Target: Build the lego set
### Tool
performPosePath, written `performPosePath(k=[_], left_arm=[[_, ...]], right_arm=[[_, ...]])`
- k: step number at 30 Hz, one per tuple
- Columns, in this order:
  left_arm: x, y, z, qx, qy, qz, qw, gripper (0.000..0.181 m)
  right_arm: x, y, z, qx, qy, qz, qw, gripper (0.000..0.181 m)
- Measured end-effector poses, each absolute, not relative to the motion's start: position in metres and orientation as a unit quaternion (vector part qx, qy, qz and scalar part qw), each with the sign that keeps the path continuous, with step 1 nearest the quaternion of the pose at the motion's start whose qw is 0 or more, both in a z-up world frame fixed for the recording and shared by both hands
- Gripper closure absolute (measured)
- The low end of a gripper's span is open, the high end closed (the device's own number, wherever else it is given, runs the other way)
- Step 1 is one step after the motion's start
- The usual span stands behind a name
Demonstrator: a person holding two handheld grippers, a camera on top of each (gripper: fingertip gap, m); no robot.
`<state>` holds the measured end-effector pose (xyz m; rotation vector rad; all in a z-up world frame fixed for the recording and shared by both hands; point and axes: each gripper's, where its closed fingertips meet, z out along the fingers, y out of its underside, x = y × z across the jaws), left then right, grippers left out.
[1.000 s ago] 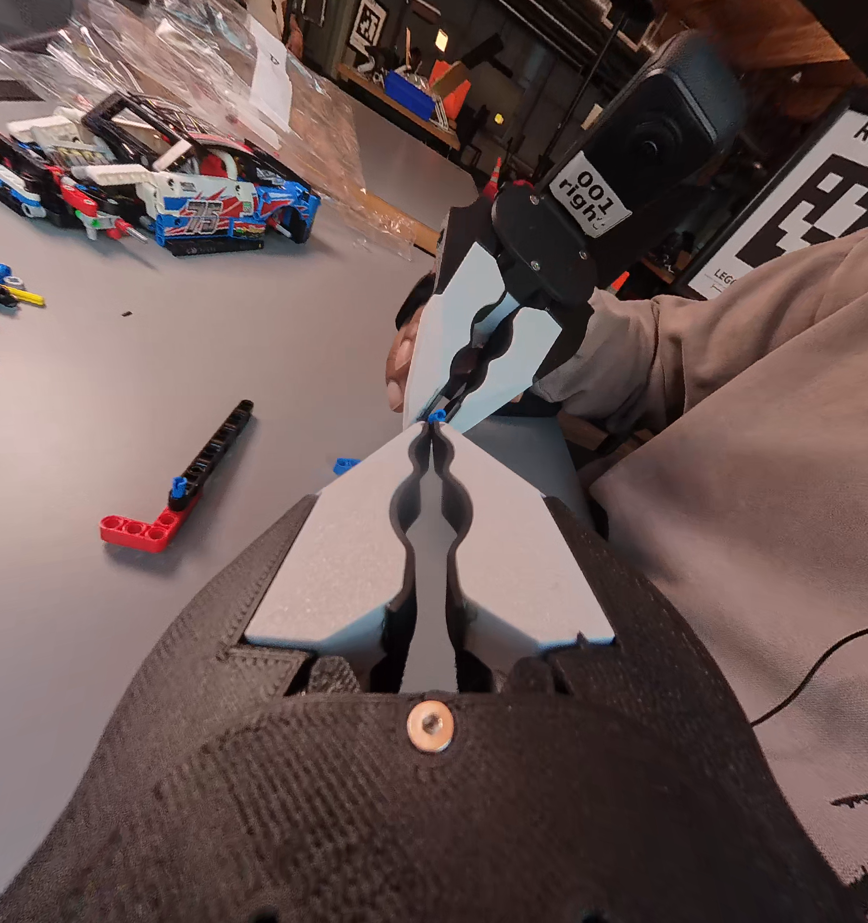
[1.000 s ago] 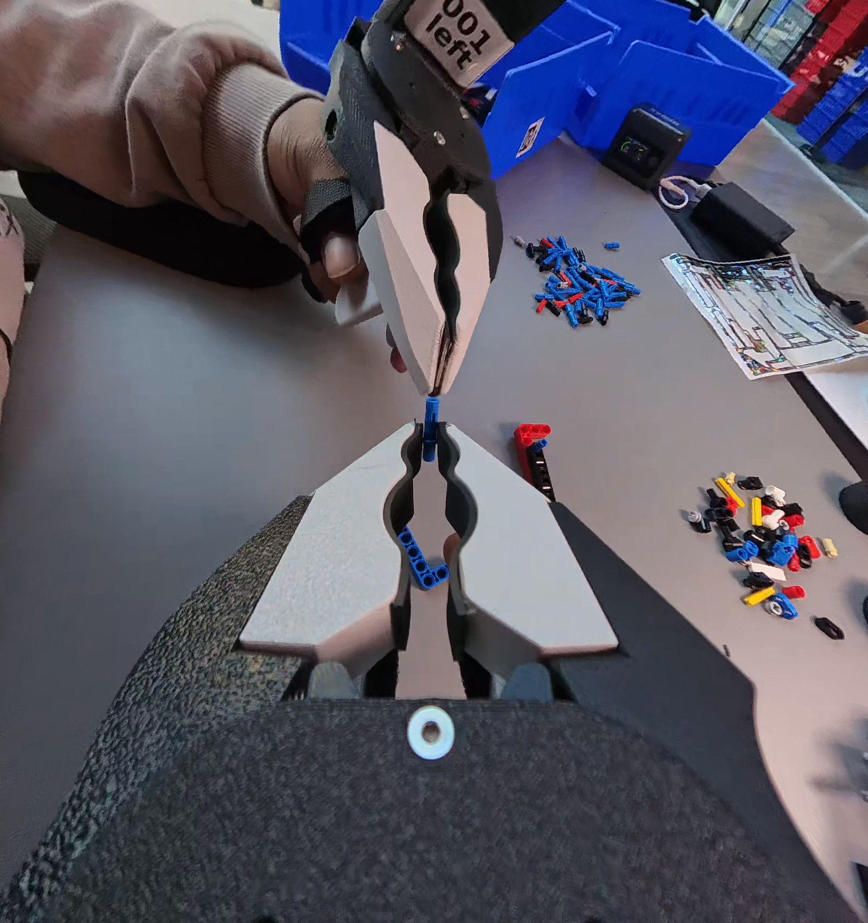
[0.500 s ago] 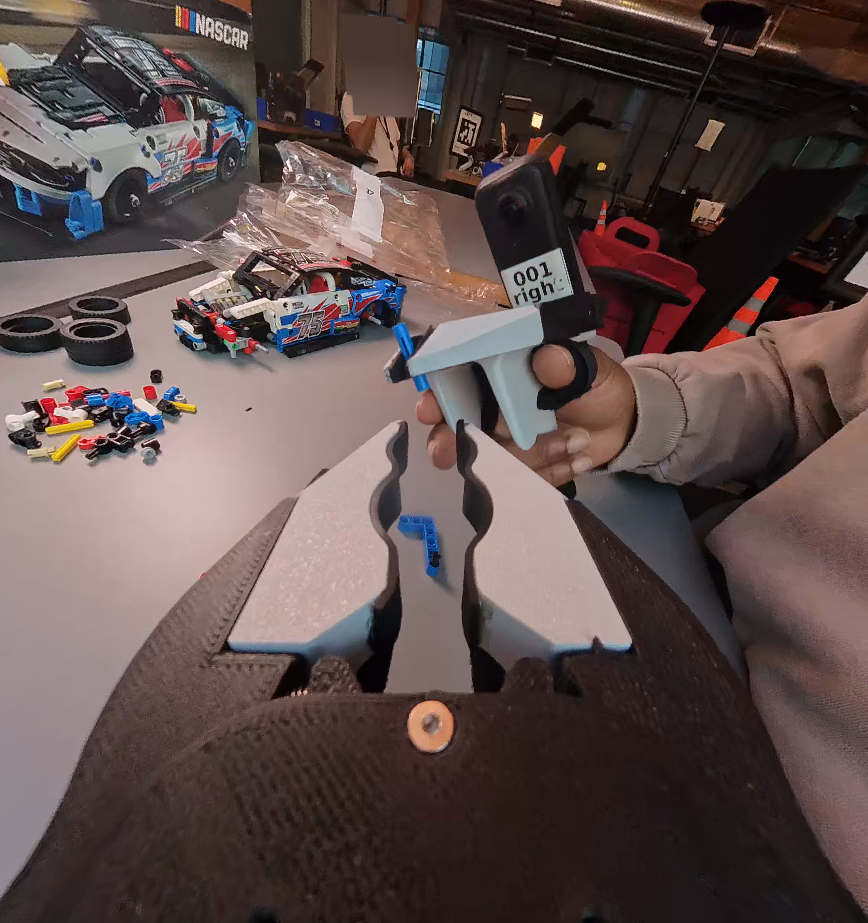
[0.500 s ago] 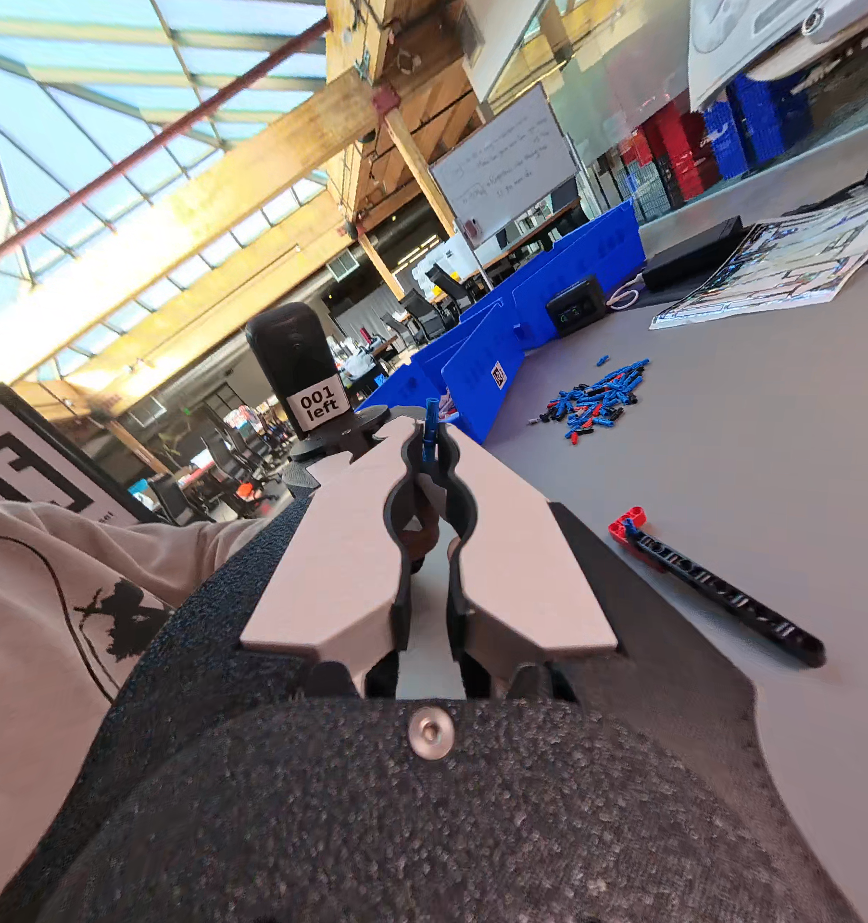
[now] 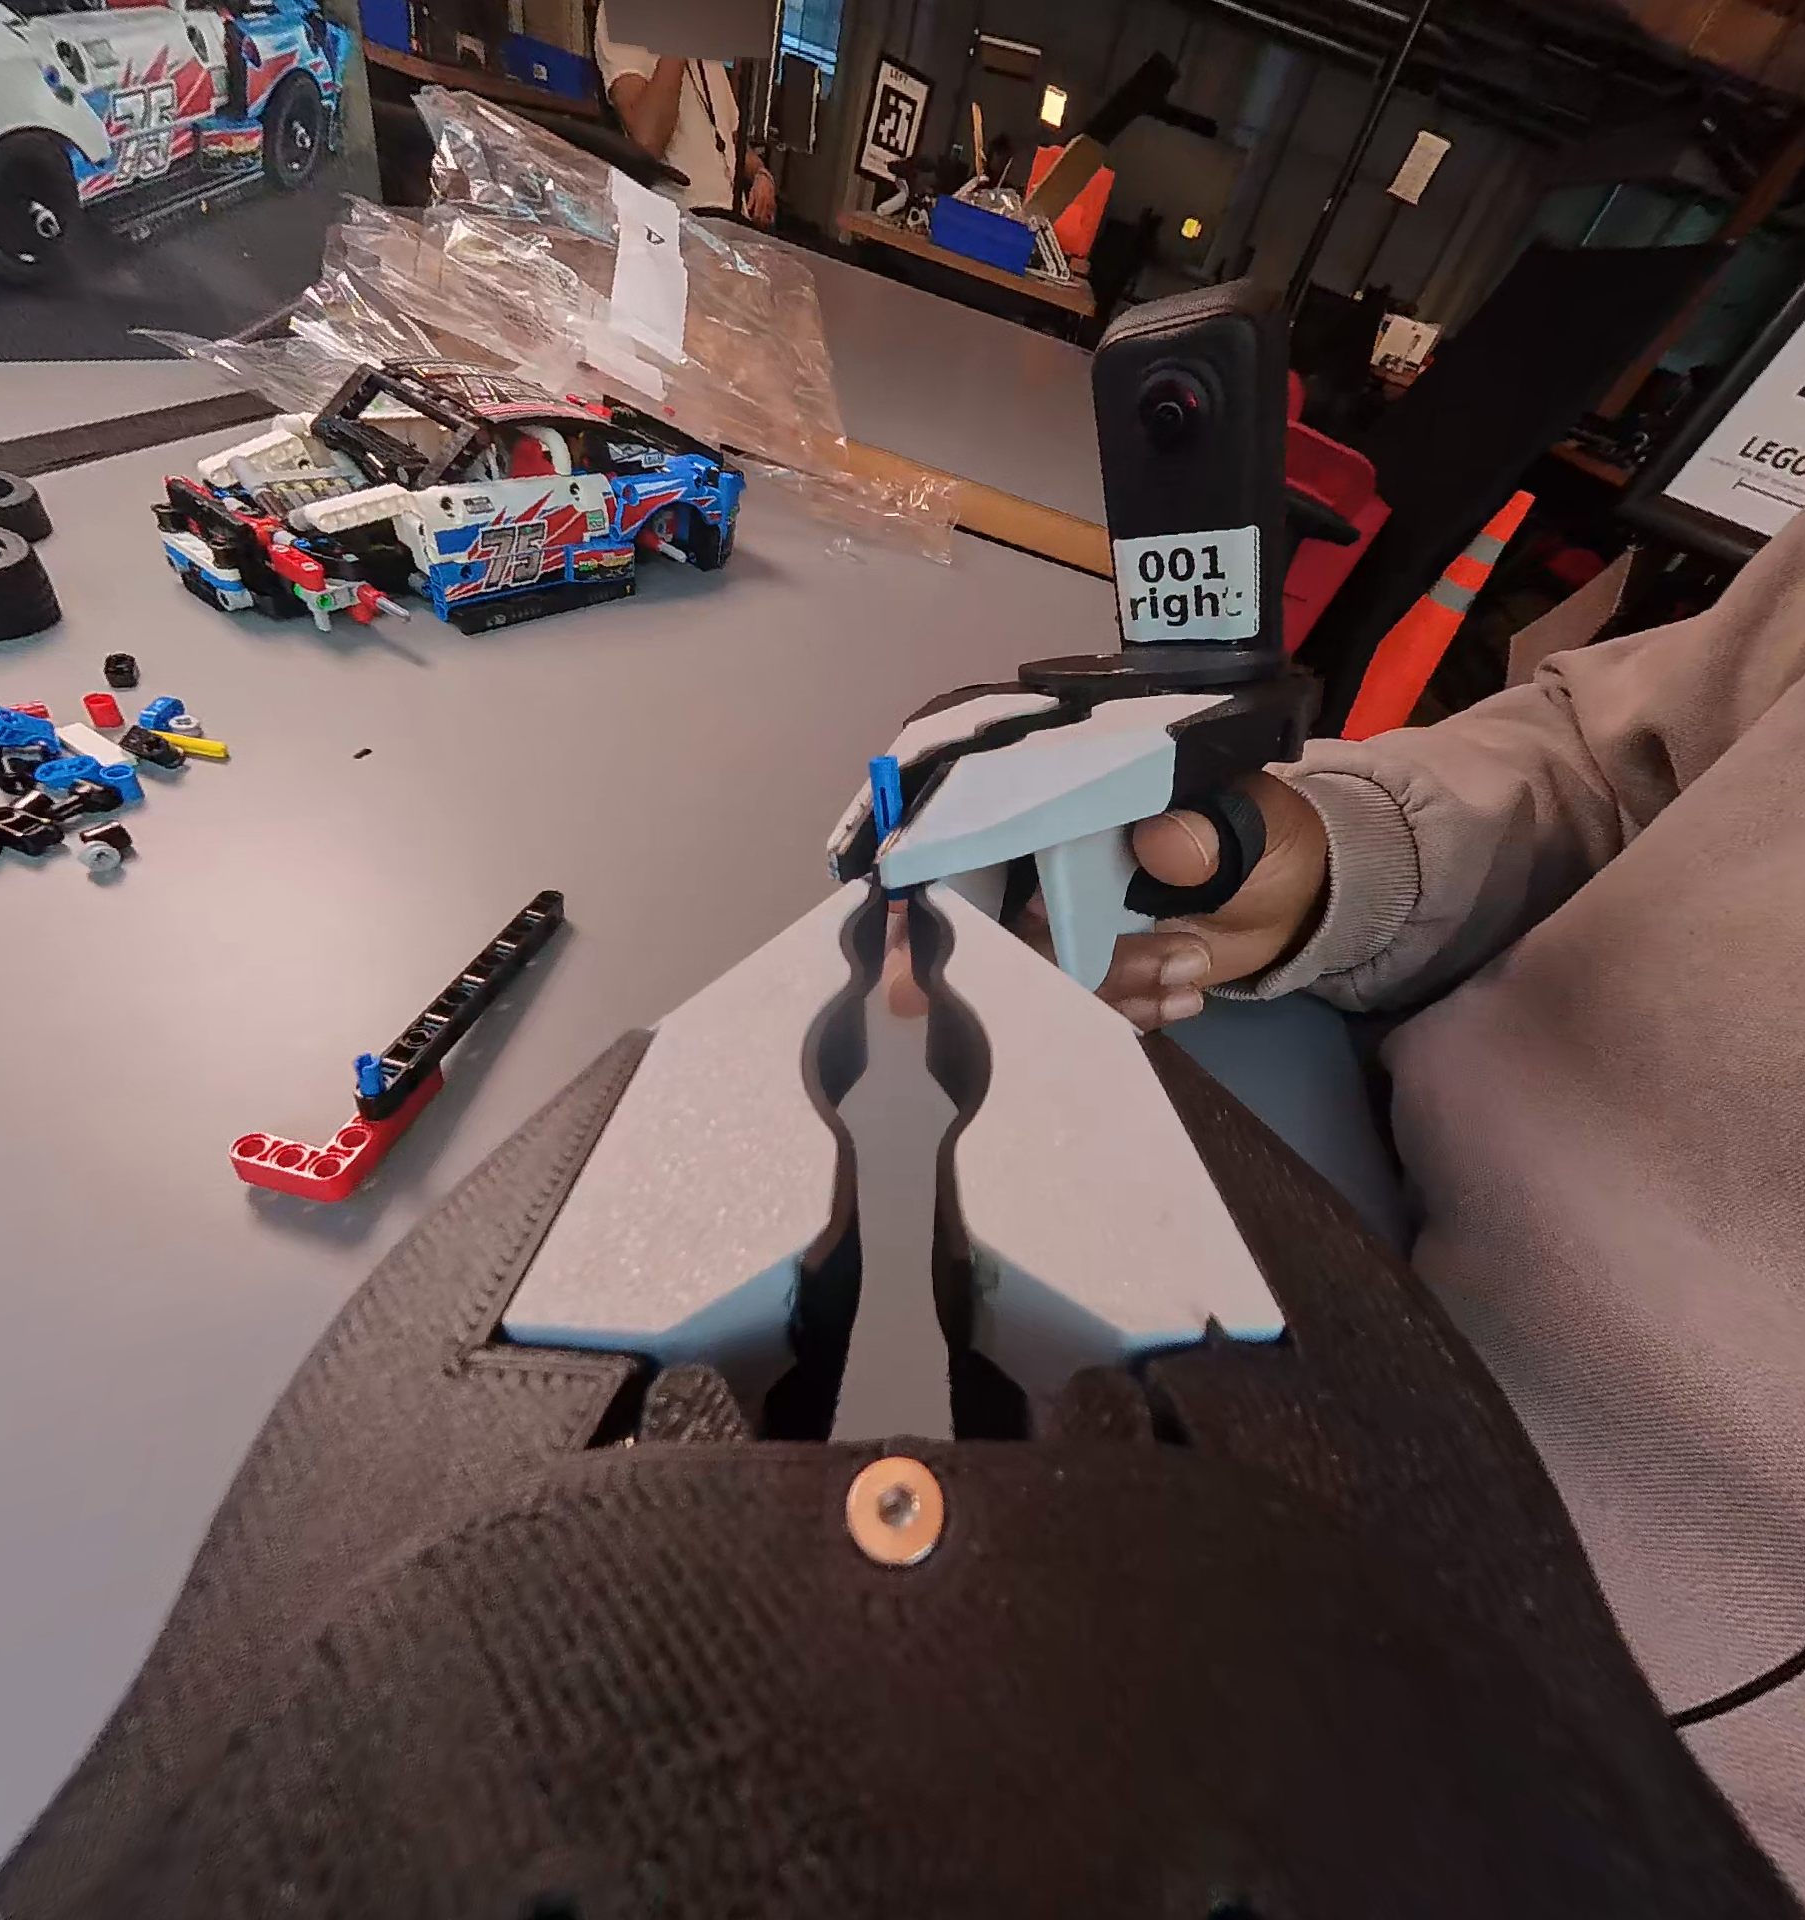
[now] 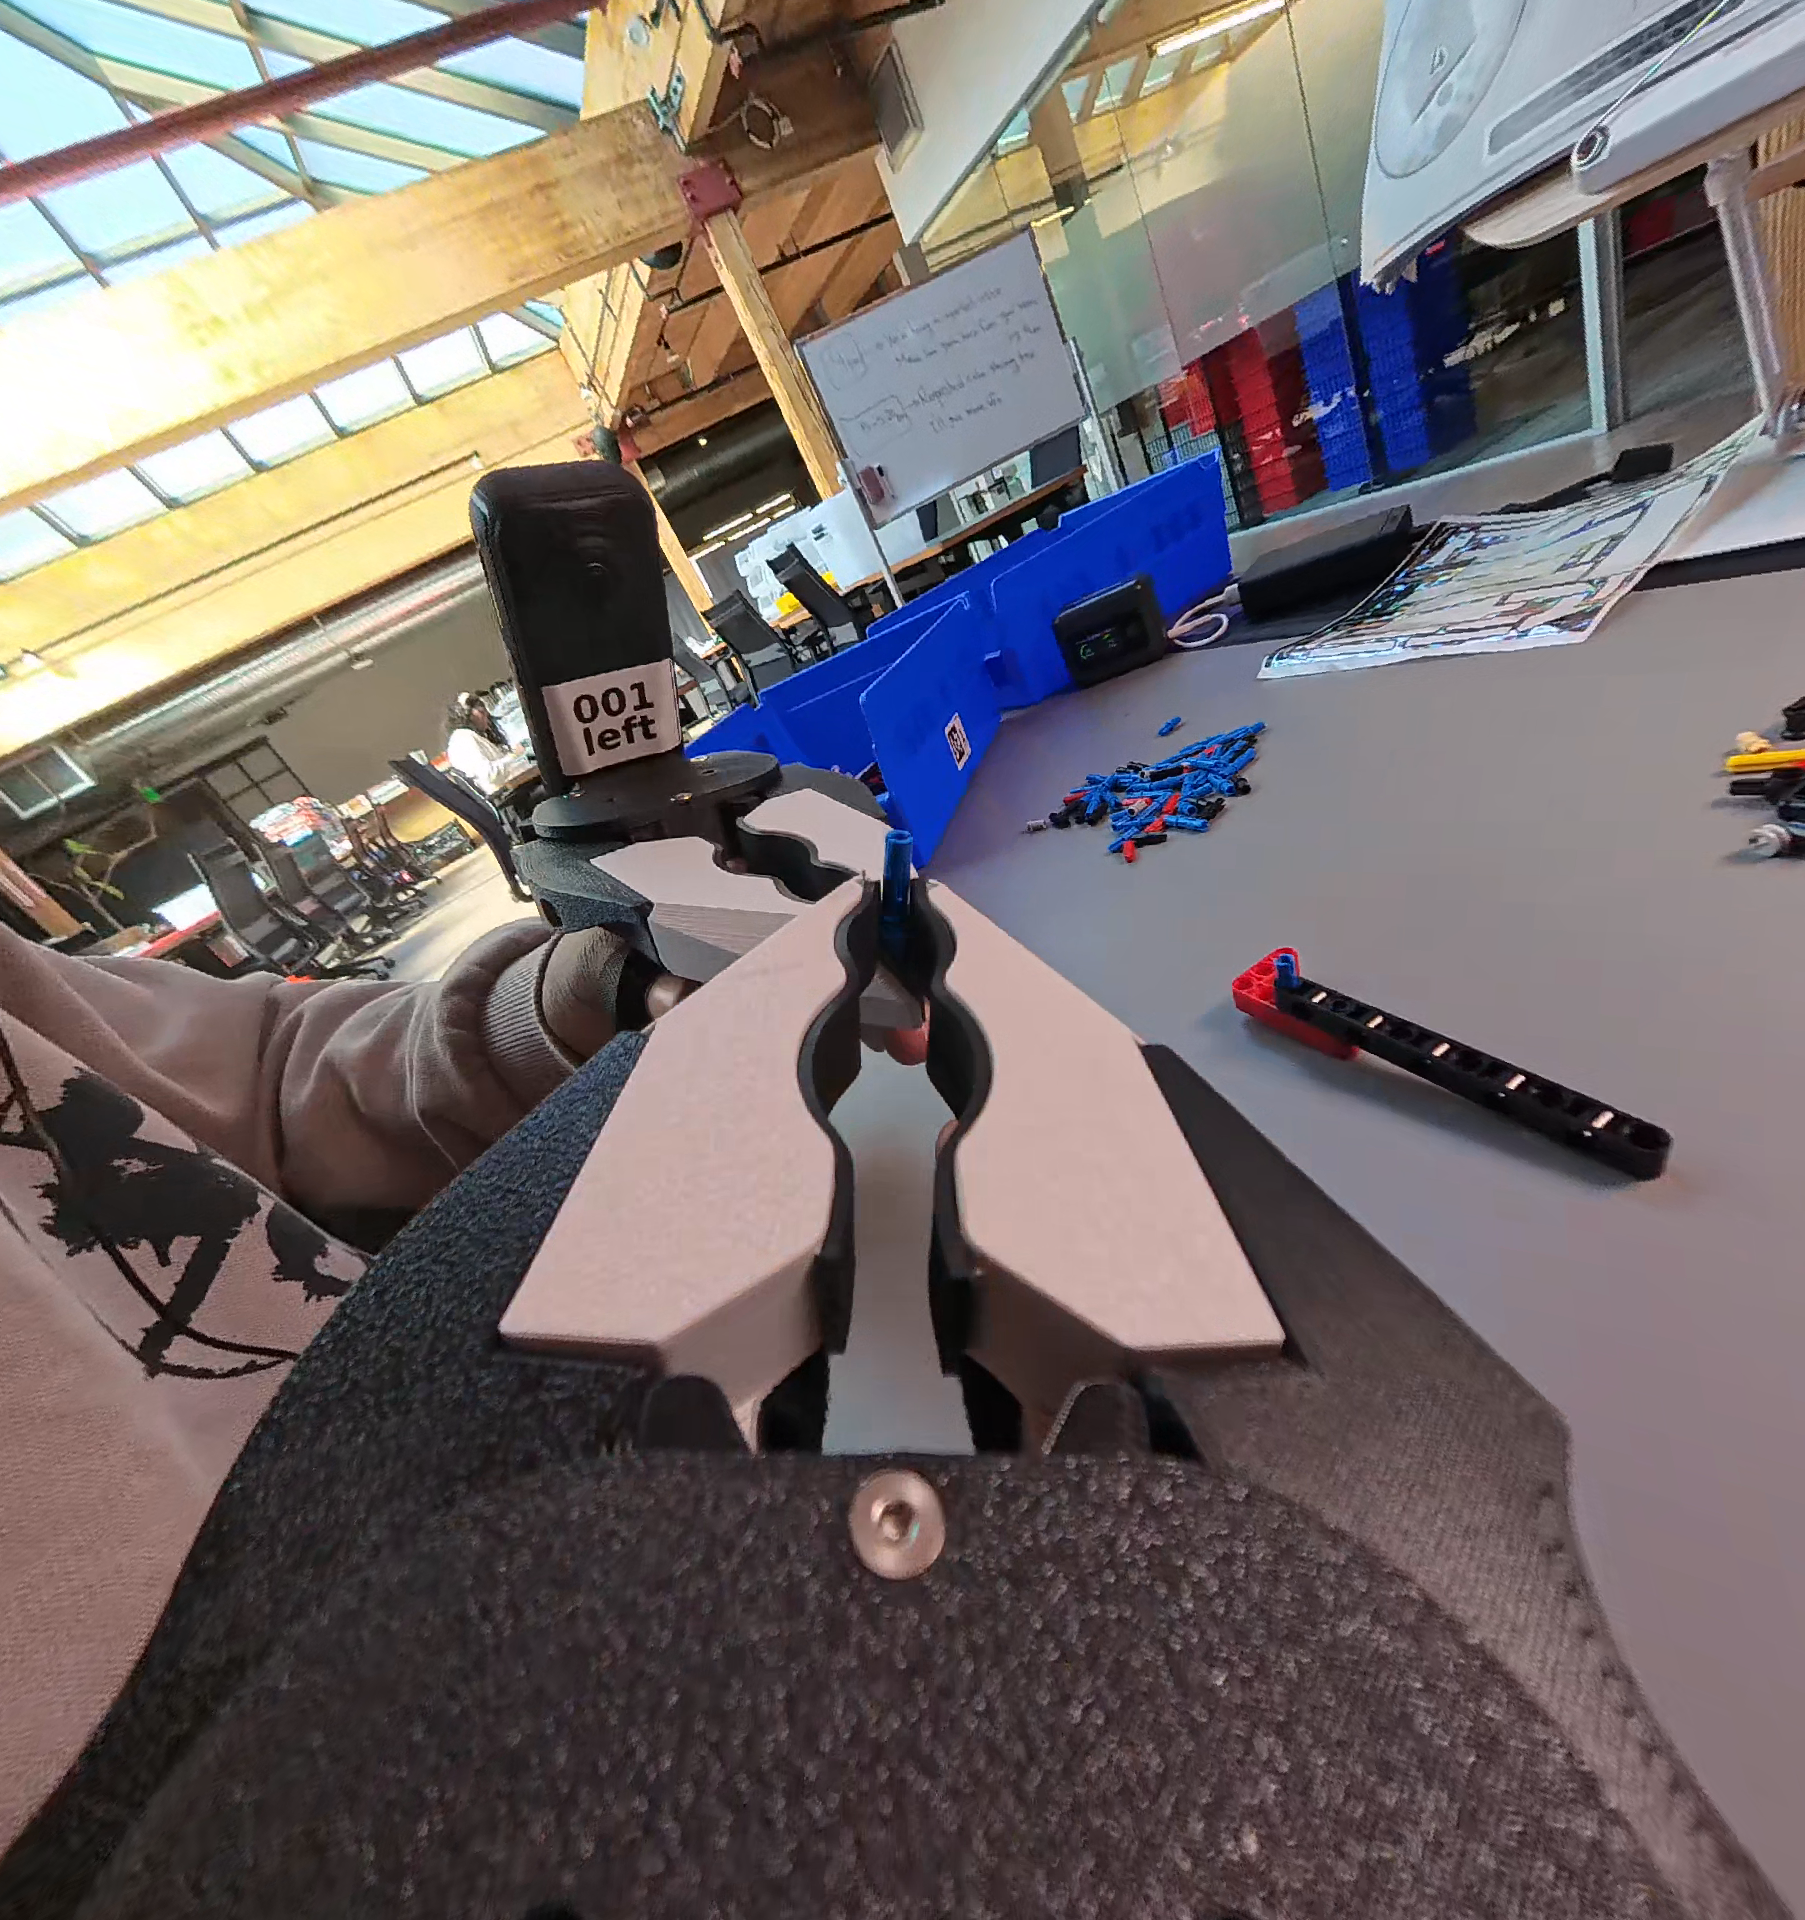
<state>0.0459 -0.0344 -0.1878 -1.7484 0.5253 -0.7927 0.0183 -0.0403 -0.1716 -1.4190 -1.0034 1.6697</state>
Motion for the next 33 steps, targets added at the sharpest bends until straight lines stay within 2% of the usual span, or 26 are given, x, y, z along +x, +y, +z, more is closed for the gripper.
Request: performPosePath(k=[12, 22, 25, 33], left_arm=[[0.042, -0.038, -0.194, -0.748, 0.278, -0.278, 0.534, 0.18], [0.057, -0.048, -0.217, -0.756, 0.371, -0.208, 0.498, 0.18], [0.056, -0.048, -0.221, -0.76, 0.377, -0.2, 0.491, 0.18], [0.059, -0.05, -0.229, -0.766, 0.383, -0.213, 0.471, 0.18]], right_arm=[[0.026, -0.045, -0.174, -0.523, -0.5, 0.615, 0.314, 0.174], [0.043, -0.052, -0.201, -0.411, -0.775, 0.389, 0.282, 0.171], [0.044, -0.056, -0.206, -0.392, -0.798, 0.372, 0.265, 0.178], [0.045, -0.059, -0.212, -0.371, -0.822, 0.343, 0.262, 0.178]])
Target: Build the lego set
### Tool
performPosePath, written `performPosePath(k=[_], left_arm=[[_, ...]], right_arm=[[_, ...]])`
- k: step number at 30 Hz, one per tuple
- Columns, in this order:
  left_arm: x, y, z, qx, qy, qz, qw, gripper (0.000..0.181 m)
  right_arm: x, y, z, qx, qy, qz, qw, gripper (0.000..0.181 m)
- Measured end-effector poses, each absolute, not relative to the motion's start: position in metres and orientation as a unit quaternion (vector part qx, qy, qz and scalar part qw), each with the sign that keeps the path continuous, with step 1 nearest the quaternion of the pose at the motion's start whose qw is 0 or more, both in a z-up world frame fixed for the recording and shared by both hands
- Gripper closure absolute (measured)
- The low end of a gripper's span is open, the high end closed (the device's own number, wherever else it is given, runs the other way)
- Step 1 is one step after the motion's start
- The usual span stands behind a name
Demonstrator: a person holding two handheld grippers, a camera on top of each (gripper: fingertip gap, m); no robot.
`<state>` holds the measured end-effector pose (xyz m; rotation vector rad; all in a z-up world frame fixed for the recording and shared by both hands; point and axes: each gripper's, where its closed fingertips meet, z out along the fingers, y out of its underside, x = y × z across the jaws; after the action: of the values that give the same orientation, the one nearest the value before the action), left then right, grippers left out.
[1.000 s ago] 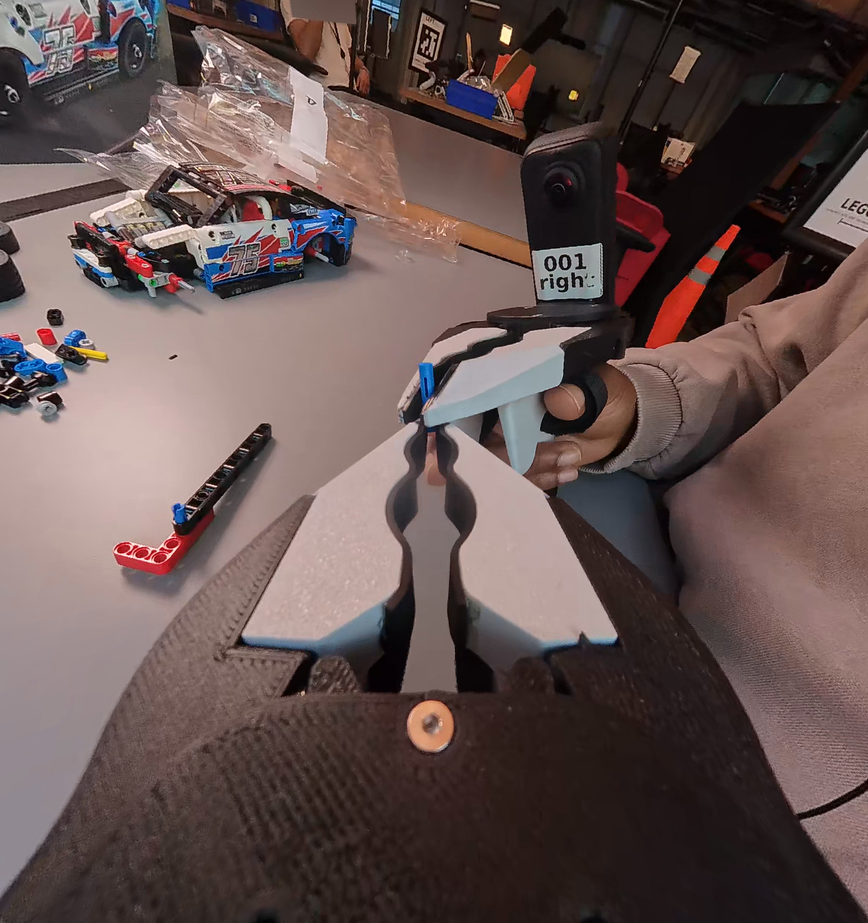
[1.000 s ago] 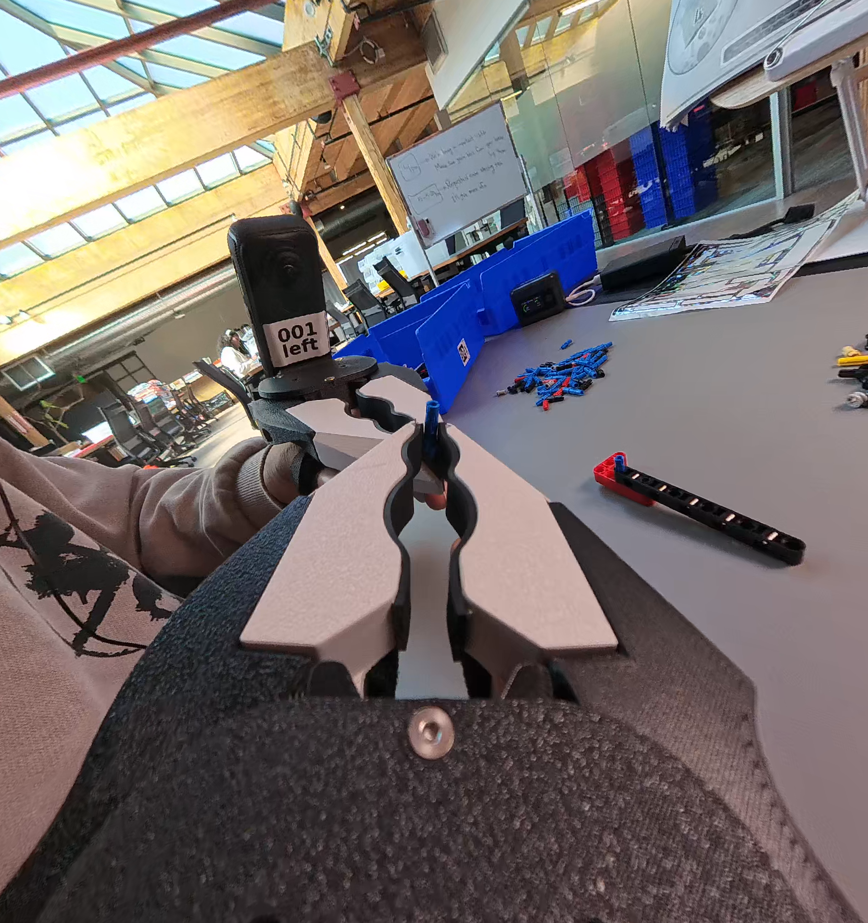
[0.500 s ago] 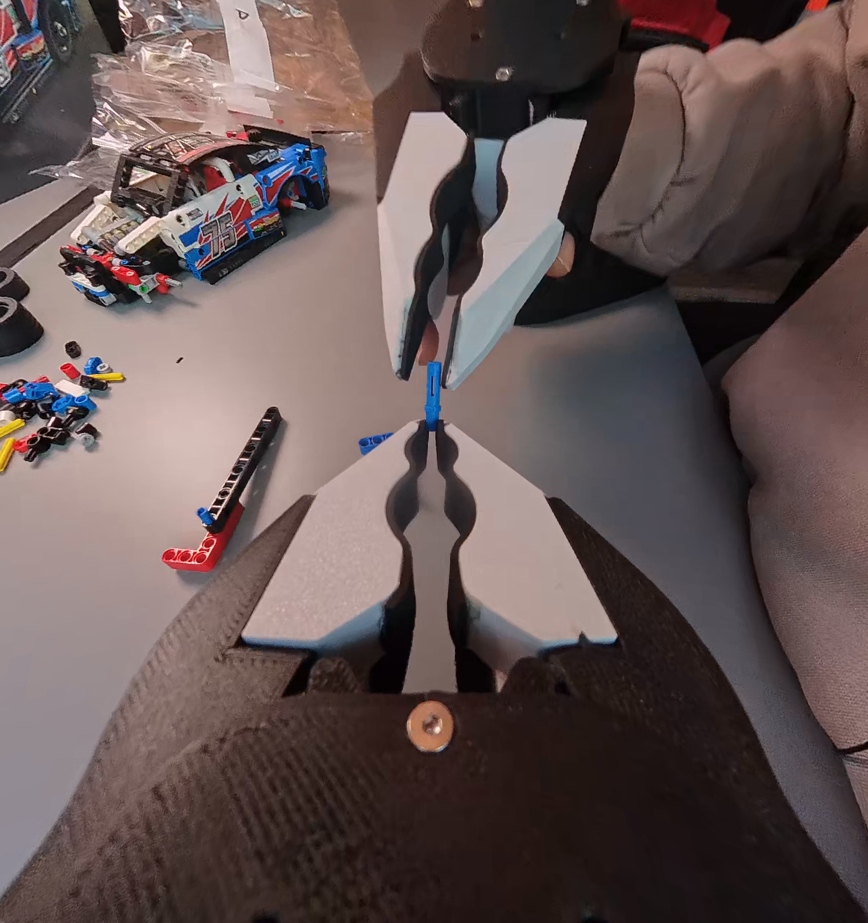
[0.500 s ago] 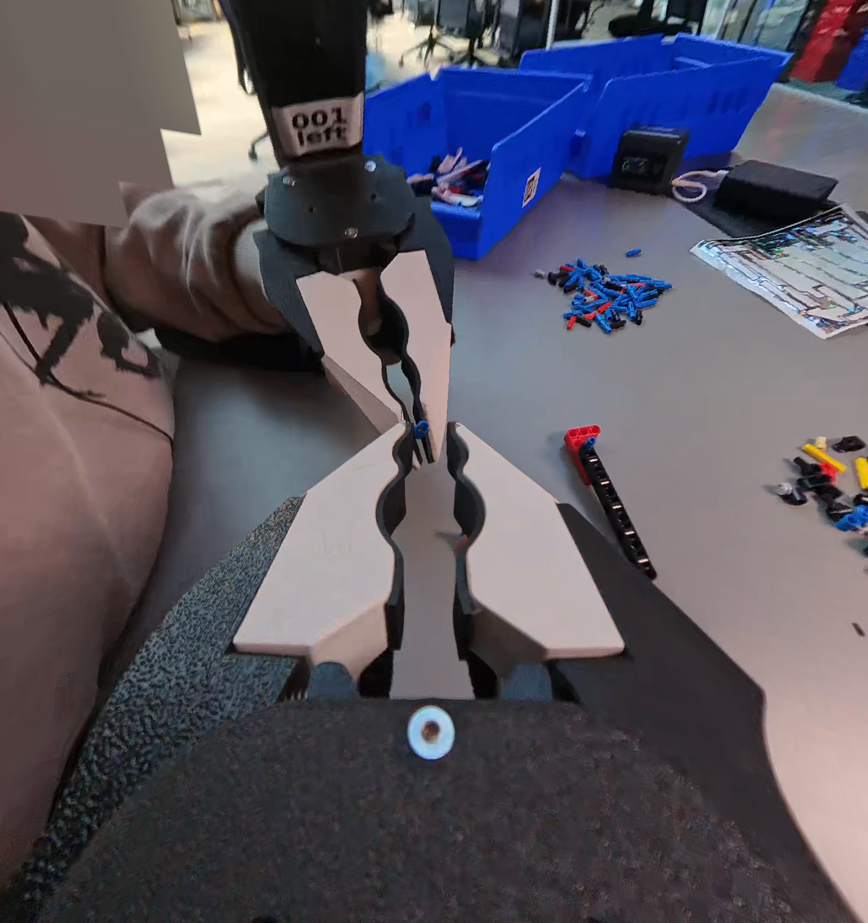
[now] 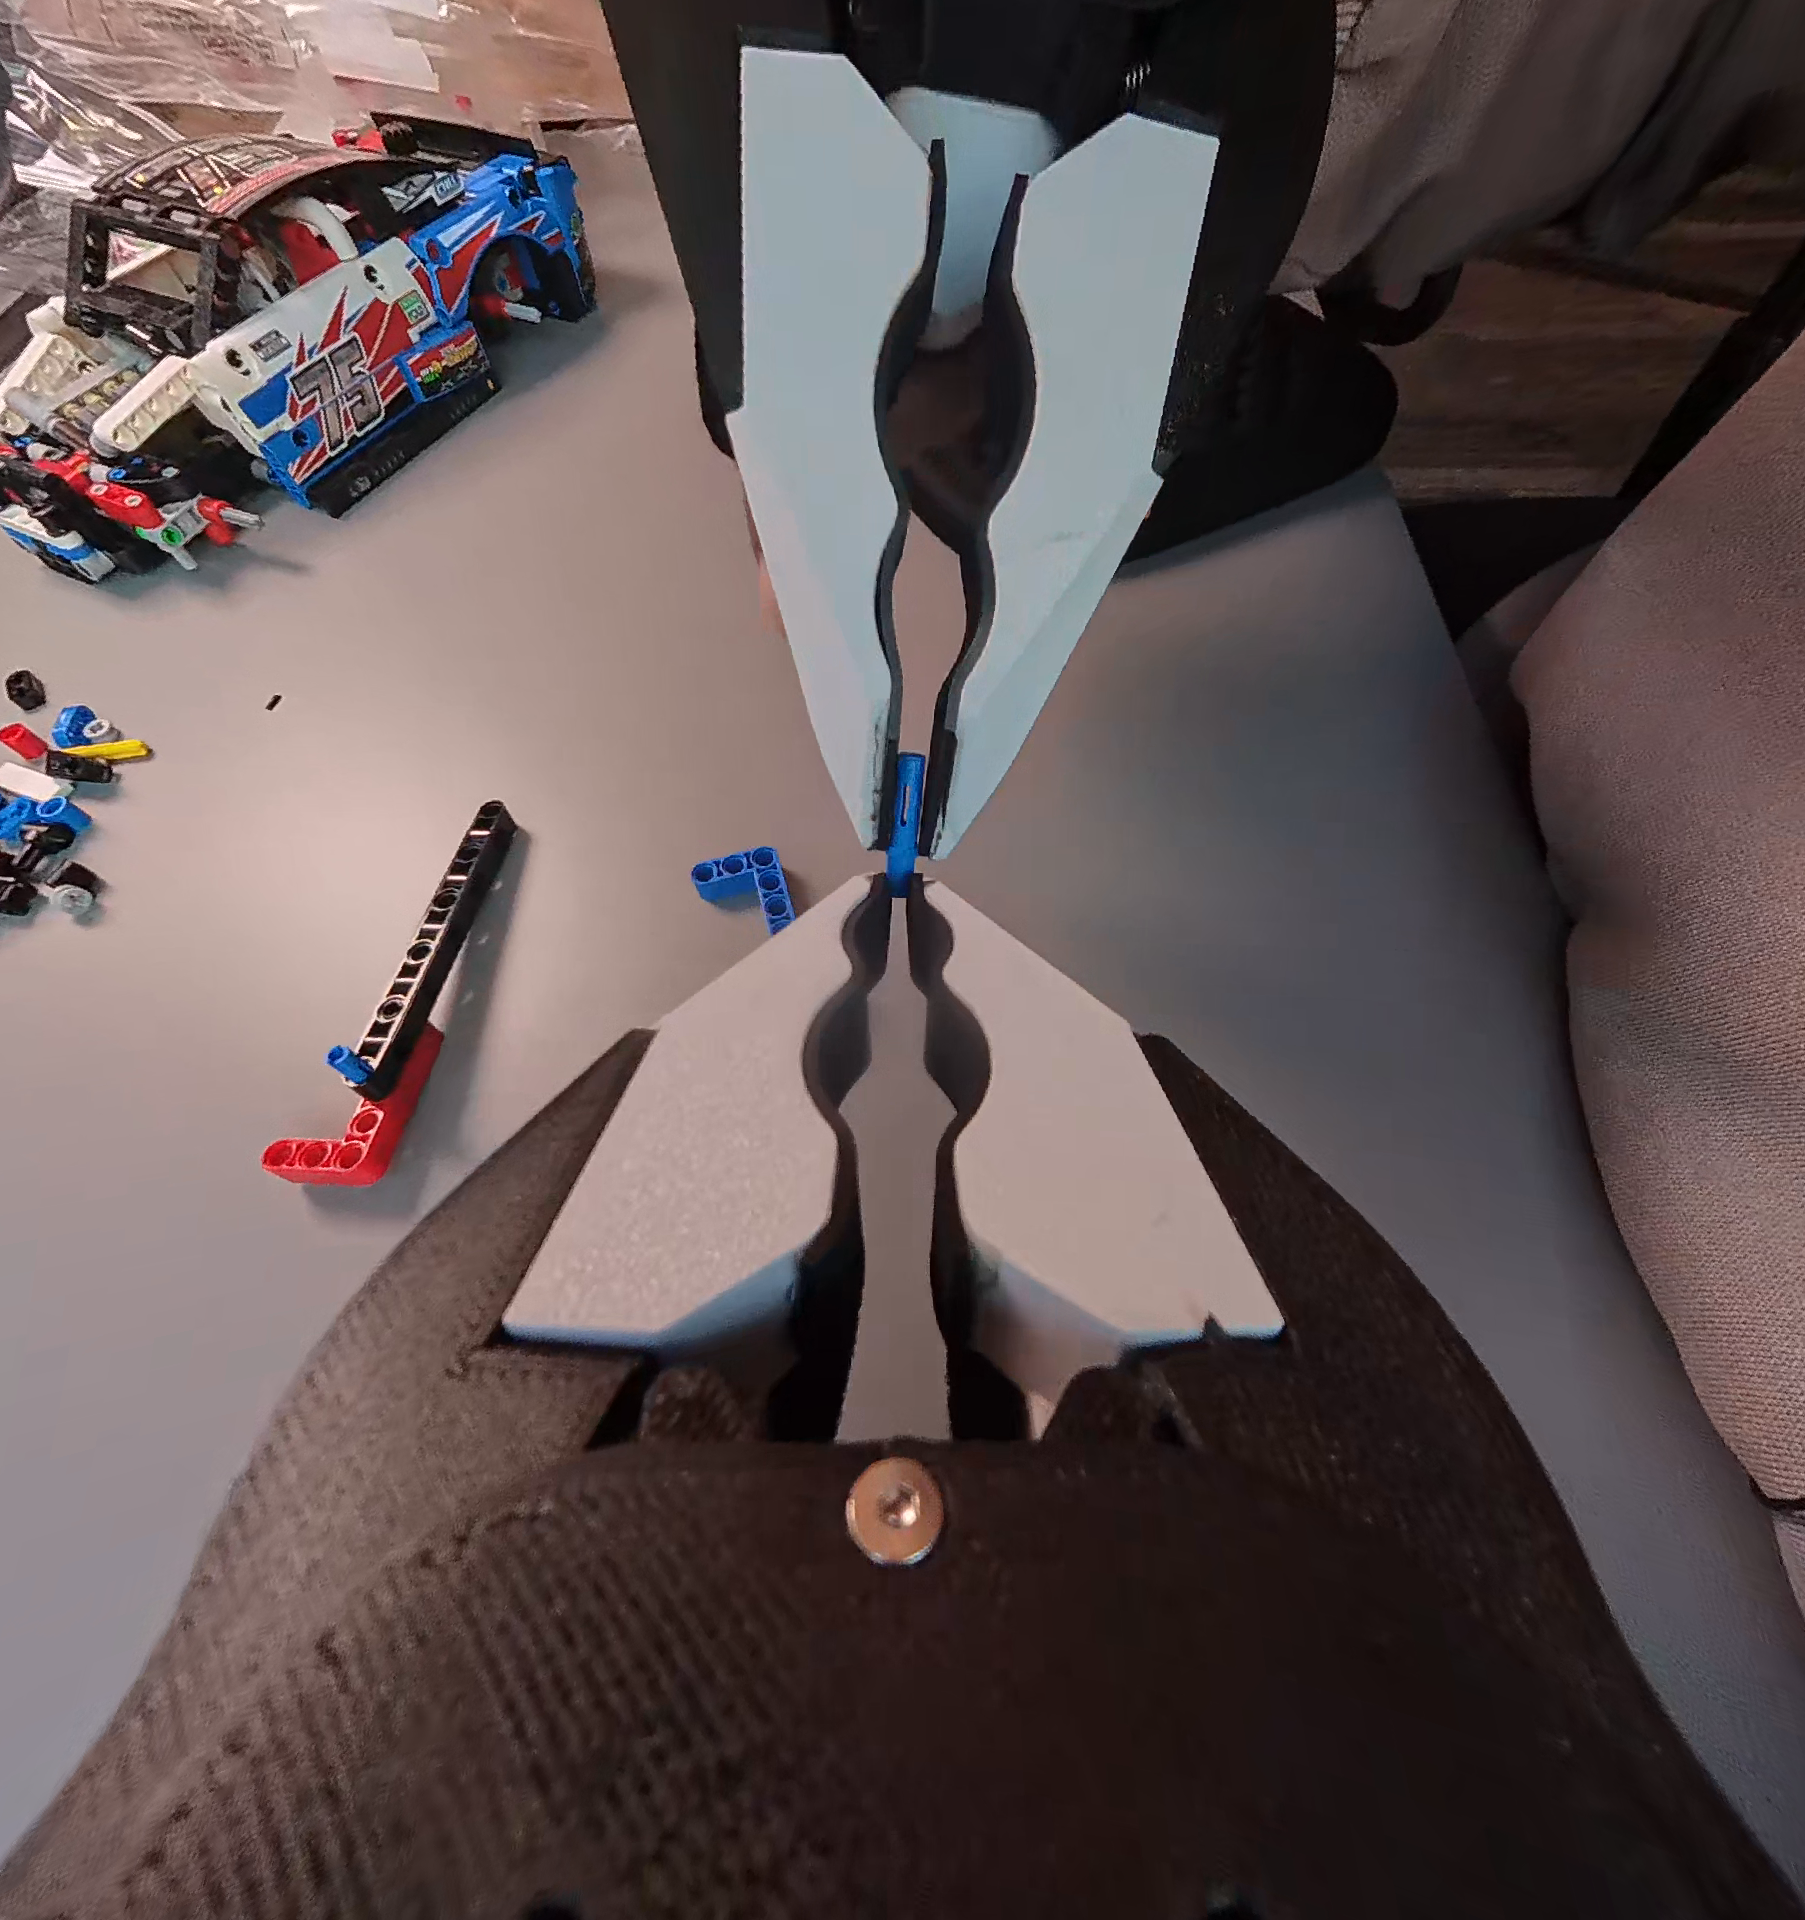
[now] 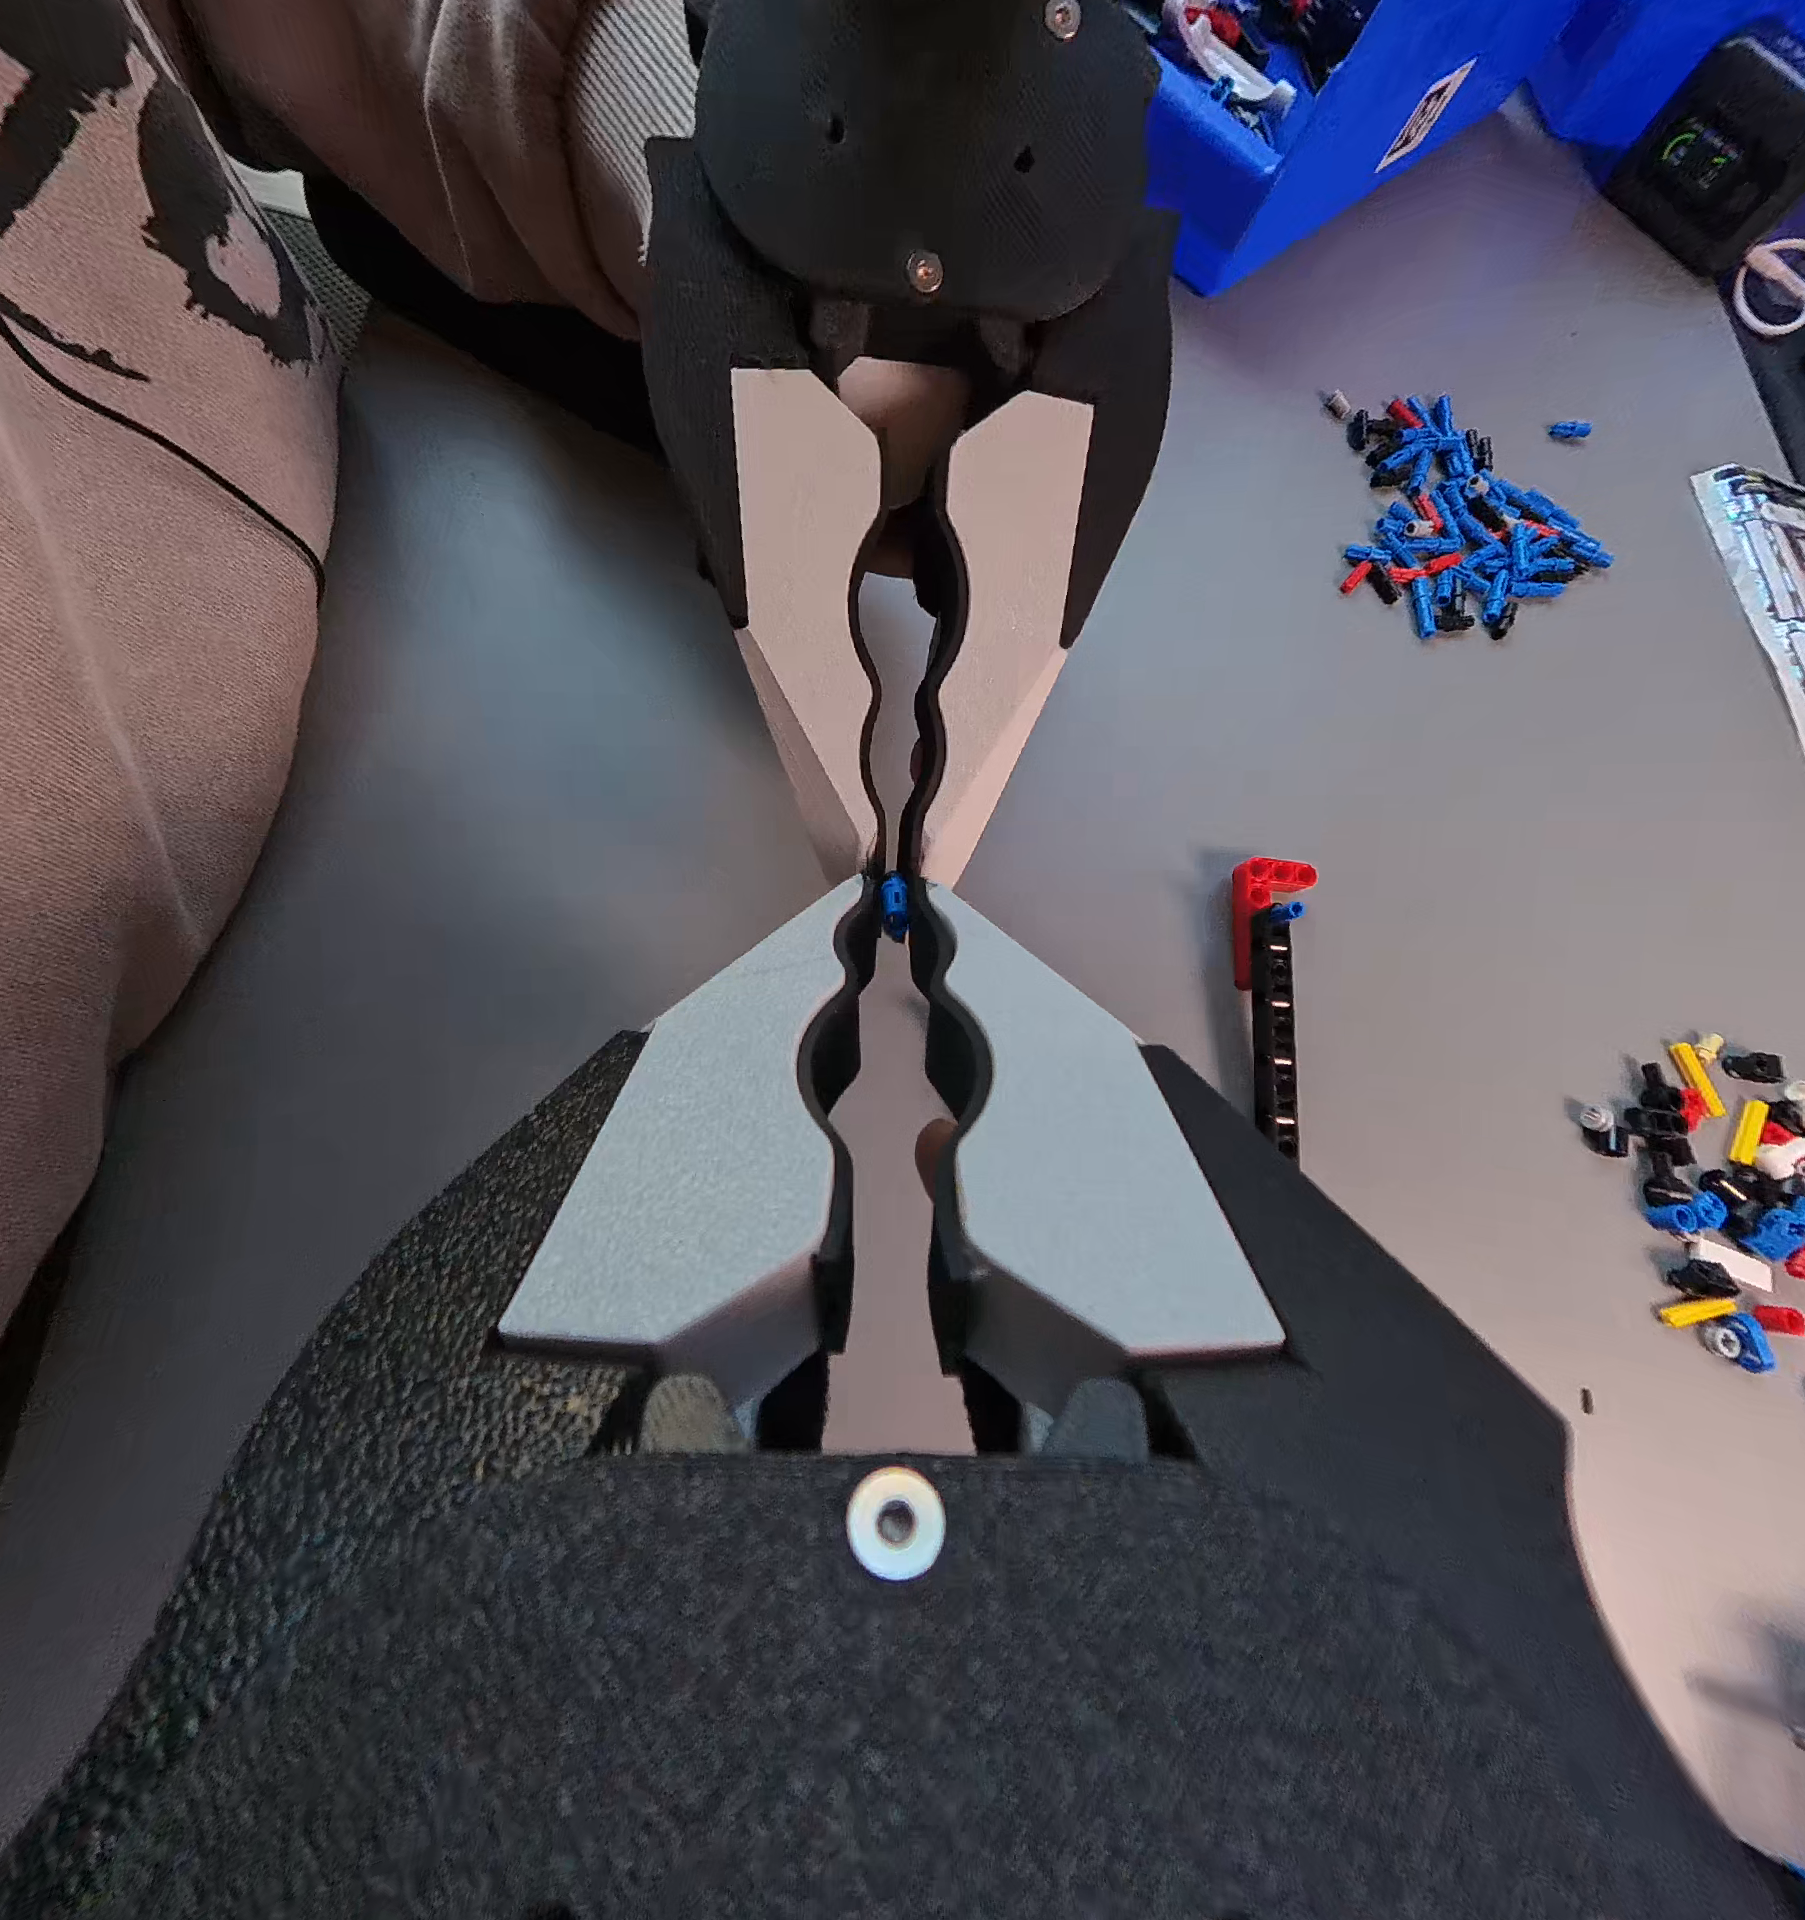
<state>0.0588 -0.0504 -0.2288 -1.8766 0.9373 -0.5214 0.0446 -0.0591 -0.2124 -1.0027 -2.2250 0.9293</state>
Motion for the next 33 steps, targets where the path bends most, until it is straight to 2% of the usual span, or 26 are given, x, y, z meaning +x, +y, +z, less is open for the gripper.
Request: performPosePath(k=[3, 6, 9, 24, 33], left_arm=[[0.059, -0.048, -0.229, -0.77, 0.371, -0.212, 0.474, 0.179], [0.044, -0.039, -0.236, -0.792, 0.348, -0.181, 0.468, 0.16], [0.038, -0.033, -0.251, -0.812, 0.345, -0.166, 0.44, 0.154], [0.048, -0.021, -0.278, -0.827, 0.386, -0.12, 0.39, 0.175], [0.05, -0.021, -0.278, -0.825, 0.388, -0.124, 0.392, 0.175]], right_arm=[[0.047, -0.056, -0.213, -0.386, -0.826, 0.334, 0.24, 0.178], [0.052, -0.03, -0.218, -0.415, -0.833, 0.288, 0.225, 0.178], [0.055, -0.009, -0.231, -0.438, -0.837, 0.259, 0.201, 0.178], [0.051, -0.012, -0.263, -0.445, -0.851, 0.245, 0.135, 0.178], [0.053, -0.013, -0.27, -0.484, -0.846, 0.215, 0.064, 0.178]])
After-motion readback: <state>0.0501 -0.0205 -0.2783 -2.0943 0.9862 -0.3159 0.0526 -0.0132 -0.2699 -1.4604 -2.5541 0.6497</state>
